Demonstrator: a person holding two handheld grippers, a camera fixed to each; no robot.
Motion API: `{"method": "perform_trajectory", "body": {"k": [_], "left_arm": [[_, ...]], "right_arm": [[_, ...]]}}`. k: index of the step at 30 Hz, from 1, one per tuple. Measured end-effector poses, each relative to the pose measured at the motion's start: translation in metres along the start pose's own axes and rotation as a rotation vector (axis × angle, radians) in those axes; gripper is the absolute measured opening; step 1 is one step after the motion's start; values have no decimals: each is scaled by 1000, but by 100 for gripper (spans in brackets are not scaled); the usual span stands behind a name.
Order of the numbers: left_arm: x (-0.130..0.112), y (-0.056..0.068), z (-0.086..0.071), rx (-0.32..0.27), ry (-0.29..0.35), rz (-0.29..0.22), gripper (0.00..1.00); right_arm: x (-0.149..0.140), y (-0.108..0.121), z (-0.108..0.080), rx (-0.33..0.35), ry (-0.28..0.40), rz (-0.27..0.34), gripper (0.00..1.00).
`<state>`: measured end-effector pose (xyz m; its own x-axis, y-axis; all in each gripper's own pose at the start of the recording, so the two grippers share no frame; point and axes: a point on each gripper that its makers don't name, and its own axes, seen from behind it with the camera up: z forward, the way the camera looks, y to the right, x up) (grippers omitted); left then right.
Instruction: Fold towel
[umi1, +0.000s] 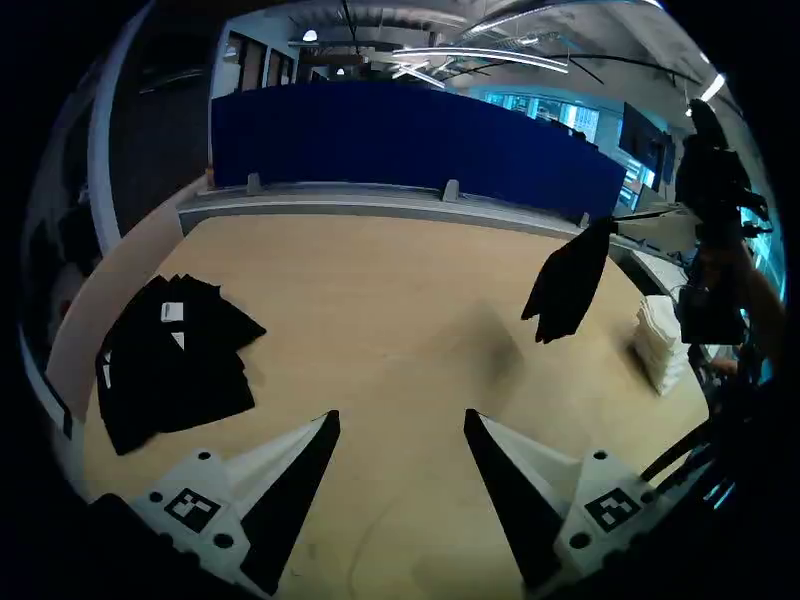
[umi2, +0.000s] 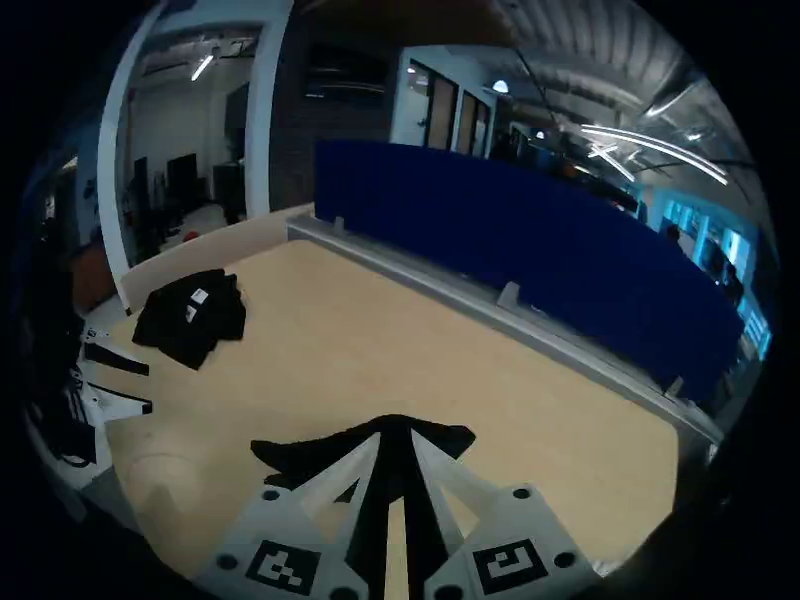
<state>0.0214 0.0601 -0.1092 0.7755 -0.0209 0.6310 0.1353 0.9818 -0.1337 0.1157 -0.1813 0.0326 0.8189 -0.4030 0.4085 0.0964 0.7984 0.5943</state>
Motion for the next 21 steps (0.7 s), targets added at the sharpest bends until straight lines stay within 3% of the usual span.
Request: {"method": "perform_trajectory", "body": {"k": [21], "left_arm": [[6,29,15,-3,-24,19,92]], "right_arm": [[-25,161,-99,-177,-5,58,6]]}}
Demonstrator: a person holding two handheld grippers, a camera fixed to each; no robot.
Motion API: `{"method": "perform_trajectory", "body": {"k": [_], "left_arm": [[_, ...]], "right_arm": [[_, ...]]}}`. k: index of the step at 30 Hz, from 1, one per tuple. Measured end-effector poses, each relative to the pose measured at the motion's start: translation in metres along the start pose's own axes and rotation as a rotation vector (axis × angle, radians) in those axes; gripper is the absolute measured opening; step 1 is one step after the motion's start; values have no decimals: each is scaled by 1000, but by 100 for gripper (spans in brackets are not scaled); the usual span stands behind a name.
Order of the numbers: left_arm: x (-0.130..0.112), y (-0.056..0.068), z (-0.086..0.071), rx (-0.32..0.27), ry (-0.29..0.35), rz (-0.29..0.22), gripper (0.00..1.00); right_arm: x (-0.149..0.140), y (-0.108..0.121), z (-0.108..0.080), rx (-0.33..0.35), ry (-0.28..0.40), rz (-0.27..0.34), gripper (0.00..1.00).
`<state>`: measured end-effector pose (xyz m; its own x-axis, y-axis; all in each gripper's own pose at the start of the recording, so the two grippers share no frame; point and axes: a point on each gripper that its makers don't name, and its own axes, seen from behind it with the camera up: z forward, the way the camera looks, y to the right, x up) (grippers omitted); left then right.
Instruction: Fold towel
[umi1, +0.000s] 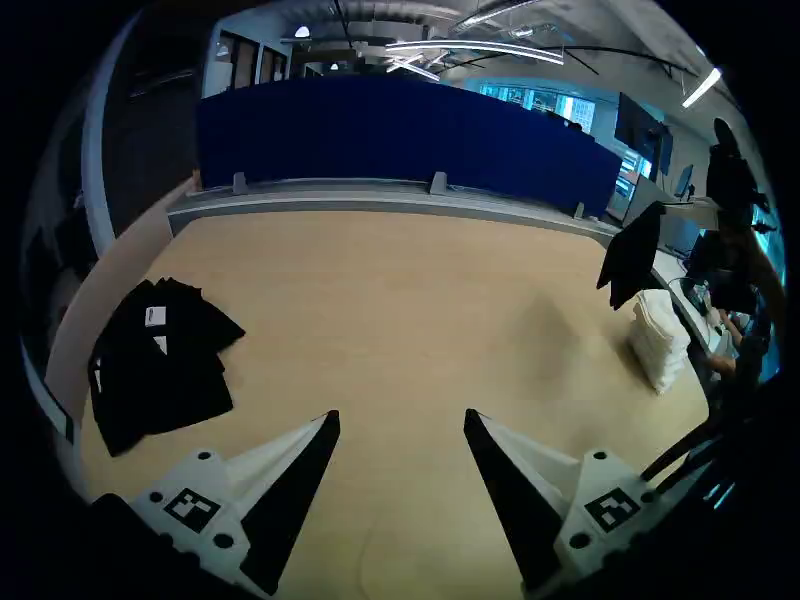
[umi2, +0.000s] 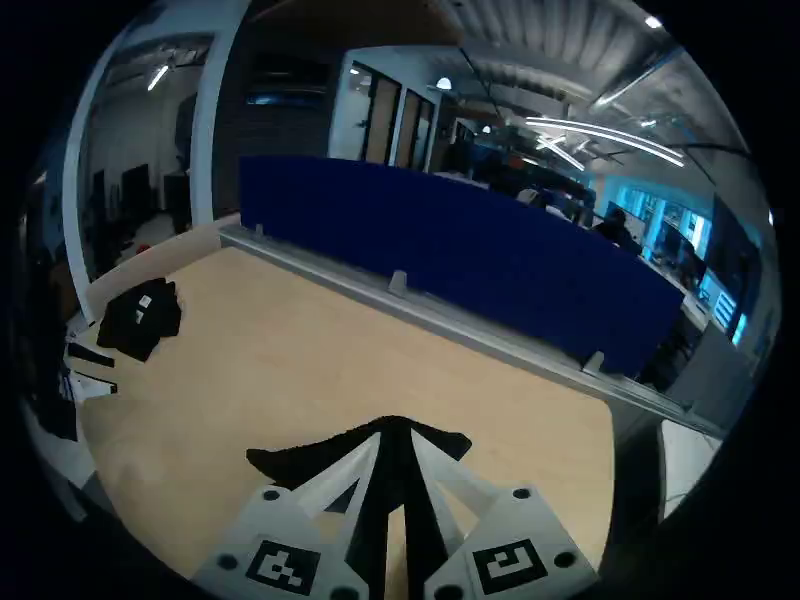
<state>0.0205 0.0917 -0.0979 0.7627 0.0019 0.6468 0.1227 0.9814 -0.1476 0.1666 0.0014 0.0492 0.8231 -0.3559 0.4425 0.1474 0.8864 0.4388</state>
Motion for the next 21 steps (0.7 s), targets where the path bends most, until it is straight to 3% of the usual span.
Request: {"method": "perform_trajectory", "body": {"k": [9,21], "left_arm": [[1,12,6,1,-9,2,92],[6,30,9,-2,-12,21,92]], "right_arm": [[-7,53,-23,-53,2,22,6],[-32,85,-36,-81,-23,42,6]]}}
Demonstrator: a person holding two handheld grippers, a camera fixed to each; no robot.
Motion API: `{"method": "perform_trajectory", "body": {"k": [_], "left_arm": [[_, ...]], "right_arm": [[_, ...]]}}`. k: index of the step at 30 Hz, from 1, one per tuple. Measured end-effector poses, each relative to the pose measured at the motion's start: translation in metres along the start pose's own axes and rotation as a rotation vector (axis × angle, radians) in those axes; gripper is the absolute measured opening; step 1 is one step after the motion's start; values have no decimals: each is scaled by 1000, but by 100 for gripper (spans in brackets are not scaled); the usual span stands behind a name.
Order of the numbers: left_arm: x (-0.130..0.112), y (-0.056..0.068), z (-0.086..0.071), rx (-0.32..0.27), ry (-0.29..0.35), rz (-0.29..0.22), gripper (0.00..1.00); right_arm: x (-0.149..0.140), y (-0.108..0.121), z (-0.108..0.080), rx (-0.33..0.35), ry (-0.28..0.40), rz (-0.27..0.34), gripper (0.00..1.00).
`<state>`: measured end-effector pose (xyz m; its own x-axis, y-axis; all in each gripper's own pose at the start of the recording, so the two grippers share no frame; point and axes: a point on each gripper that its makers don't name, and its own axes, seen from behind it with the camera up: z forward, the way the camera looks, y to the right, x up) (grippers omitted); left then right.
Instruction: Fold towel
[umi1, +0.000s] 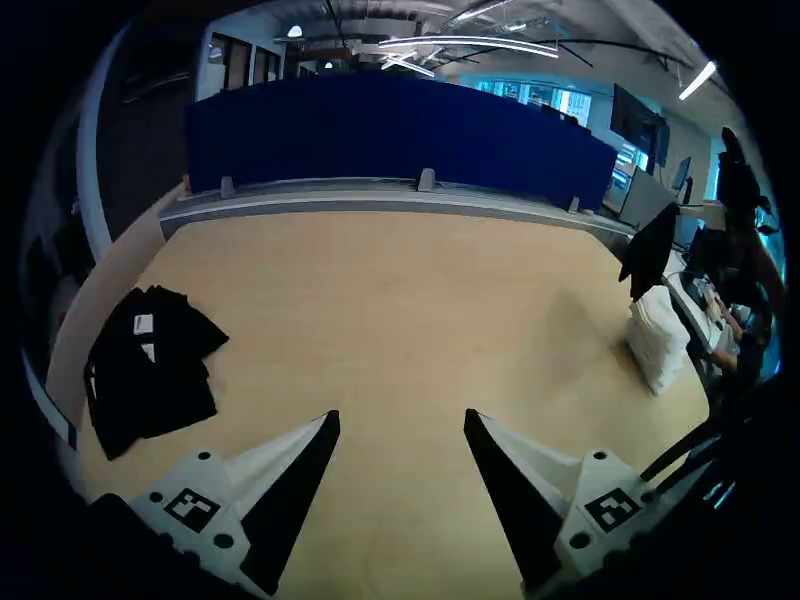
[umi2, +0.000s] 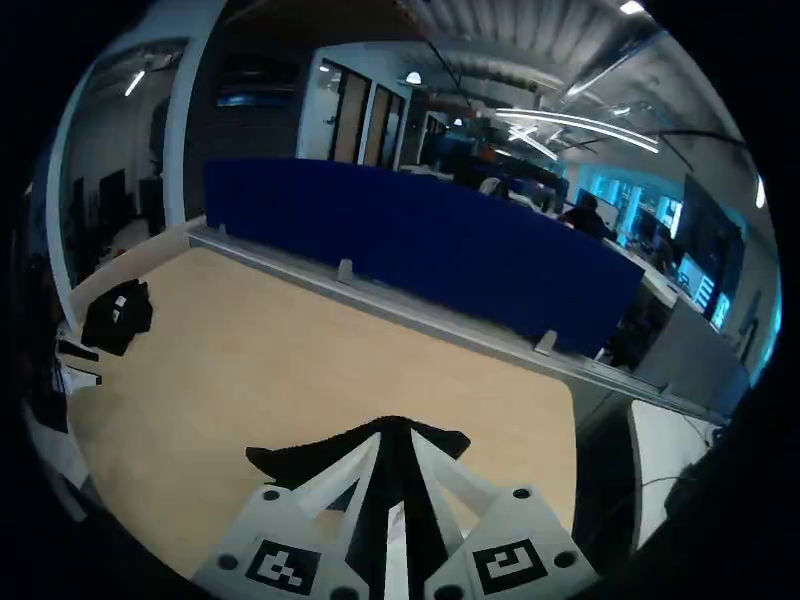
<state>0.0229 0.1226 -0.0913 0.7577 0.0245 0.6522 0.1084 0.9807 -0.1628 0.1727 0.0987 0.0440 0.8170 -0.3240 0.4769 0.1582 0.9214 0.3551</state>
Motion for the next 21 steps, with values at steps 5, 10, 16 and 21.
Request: {"method": "perform_trajectory", "body": {"k": [5,10,16,21], "left_arm": [[1,9,0,-8,-2,7,92],[2,18,1,-15,-5,17,92],[0,28,3,-25,-12,29,92],[-1,35,4,-31,-19,45,92]], "right_arm": [[-17,12,-10,-15,-14,17,6],[-42,26,-25,-35,-38,36,6],[-84,45,-44,-67,-85,66,6],[-122,56,-54,-89,-122,104,6]]}}
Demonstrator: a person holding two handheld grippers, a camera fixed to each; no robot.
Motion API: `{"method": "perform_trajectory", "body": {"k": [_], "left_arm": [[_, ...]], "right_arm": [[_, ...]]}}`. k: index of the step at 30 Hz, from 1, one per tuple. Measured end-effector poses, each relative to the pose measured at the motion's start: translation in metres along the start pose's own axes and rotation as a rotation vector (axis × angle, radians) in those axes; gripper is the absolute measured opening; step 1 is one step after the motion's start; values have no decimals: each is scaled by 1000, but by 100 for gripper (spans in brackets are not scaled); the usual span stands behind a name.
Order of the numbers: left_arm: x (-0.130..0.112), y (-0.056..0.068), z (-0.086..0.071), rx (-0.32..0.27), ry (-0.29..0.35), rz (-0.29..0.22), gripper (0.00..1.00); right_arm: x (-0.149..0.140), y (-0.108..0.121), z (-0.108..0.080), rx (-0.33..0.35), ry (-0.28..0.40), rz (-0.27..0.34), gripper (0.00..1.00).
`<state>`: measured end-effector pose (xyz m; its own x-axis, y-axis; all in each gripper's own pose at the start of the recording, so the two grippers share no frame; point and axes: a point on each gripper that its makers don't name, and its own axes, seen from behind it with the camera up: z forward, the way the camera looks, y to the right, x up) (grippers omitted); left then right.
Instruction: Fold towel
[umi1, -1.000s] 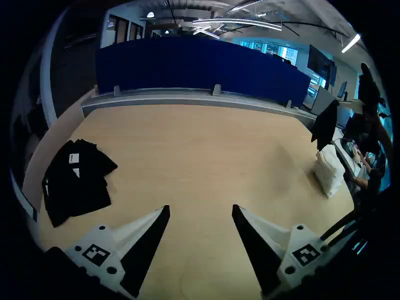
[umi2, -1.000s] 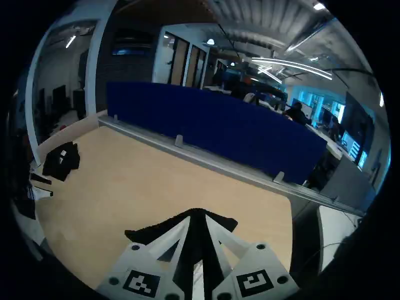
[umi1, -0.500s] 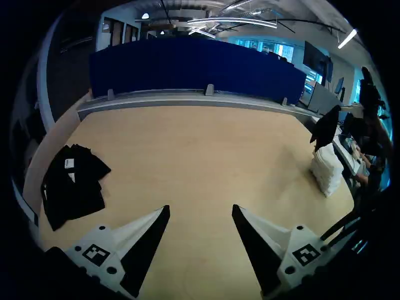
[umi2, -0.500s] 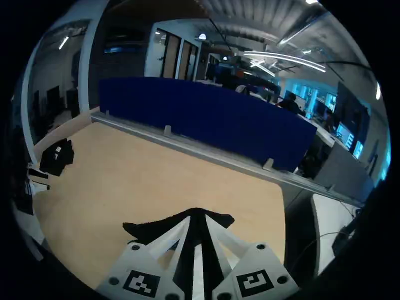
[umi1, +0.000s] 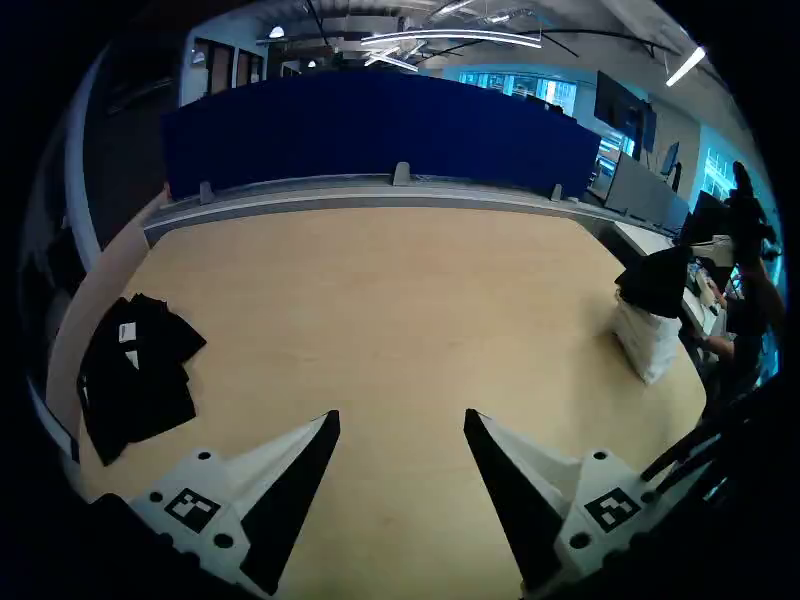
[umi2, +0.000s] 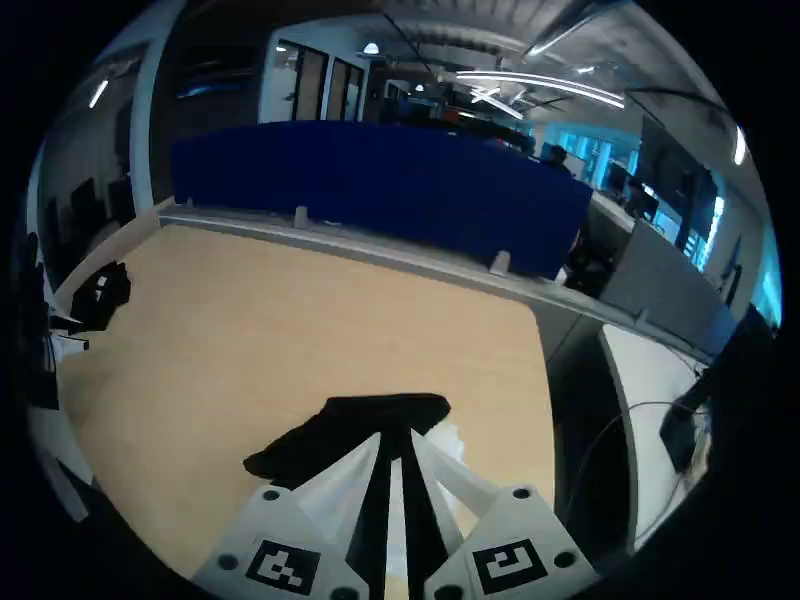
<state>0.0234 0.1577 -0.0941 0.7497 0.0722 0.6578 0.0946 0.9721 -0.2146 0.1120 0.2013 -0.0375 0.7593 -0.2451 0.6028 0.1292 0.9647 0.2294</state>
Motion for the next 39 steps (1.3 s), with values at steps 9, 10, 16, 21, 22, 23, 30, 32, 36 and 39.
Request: {"method": "perform_trajectory", "body": {"k": [9,10,16,21,22,23,30,32,36,39], "left_arm": [[2,11,3,-8,-8,24,92],[2,11,3,-8,-9,26,92],[2,15,3,-8,-13,40,92],[2,18,3,-10,-19,47,92],[2,18,3,-10,-20,49,92],[2,18,3,-10,-21,50,92],[6,21,4,-13,-22,62,92],[7,22,4,-15,-21,64,92],[7,23,3,-16,-21,65,92],[7,23,3,-16,-22,67,92]], "right_arm": [[-53,16,-1,-35,-40,74,6],[-58,17,-1,-37,-45,83,6],[-97,22,2,-58,-82,138,6],[-127,18,5,-63,-113,189,6],[-132,16,6,-63,-118,197,6],[-137,14,6,-62,-123,206,6],[-161,9,11,-69,-156,233,6],[-165,8,13,-69,-163,236,6],[-167,10,16,-83,-168,240,6],[-167,12,16,-94,-165,243,6]]}}
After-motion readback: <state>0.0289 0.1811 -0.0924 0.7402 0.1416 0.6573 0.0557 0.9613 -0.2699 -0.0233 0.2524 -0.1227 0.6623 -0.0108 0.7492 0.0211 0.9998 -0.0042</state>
